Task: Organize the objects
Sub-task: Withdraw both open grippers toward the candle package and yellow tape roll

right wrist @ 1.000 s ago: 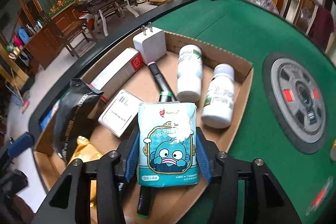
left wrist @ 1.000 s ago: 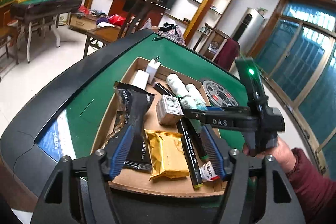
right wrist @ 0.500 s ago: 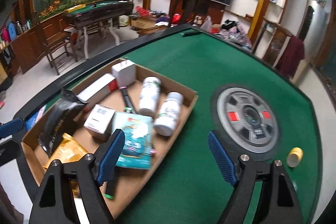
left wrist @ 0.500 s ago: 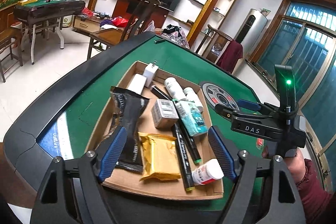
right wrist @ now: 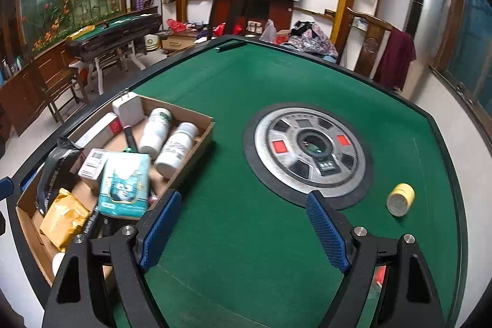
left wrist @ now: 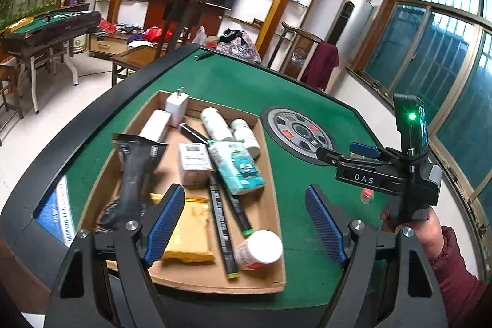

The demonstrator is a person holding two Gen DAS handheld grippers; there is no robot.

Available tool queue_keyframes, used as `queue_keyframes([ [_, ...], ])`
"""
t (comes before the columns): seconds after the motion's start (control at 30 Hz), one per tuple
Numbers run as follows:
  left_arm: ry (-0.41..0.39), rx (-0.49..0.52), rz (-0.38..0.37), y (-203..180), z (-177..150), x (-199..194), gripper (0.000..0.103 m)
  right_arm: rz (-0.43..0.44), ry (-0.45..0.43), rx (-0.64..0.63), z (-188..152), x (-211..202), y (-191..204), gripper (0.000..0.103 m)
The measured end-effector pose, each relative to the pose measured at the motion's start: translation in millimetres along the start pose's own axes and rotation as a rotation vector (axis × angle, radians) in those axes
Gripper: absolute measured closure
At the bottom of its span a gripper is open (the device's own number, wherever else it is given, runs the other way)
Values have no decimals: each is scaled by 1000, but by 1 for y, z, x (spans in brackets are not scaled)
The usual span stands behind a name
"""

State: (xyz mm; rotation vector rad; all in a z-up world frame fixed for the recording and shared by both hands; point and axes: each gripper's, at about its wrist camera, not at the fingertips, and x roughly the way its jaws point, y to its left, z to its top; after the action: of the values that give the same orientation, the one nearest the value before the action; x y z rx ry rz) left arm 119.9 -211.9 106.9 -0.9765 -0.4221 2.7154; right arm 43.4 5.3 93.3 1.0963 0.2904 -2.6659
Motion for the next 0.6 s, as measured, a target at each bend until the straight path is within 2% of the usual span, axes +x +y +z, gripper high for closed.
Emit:
queue_keyframes([
  [0.33,47,91,-21,-47,1,22,23,-21,2,77,-17,0,-53,15],
  [0.6,112,173,-57,-94,-2,56,23,-54,22,161,-32,7,-106,15],
])
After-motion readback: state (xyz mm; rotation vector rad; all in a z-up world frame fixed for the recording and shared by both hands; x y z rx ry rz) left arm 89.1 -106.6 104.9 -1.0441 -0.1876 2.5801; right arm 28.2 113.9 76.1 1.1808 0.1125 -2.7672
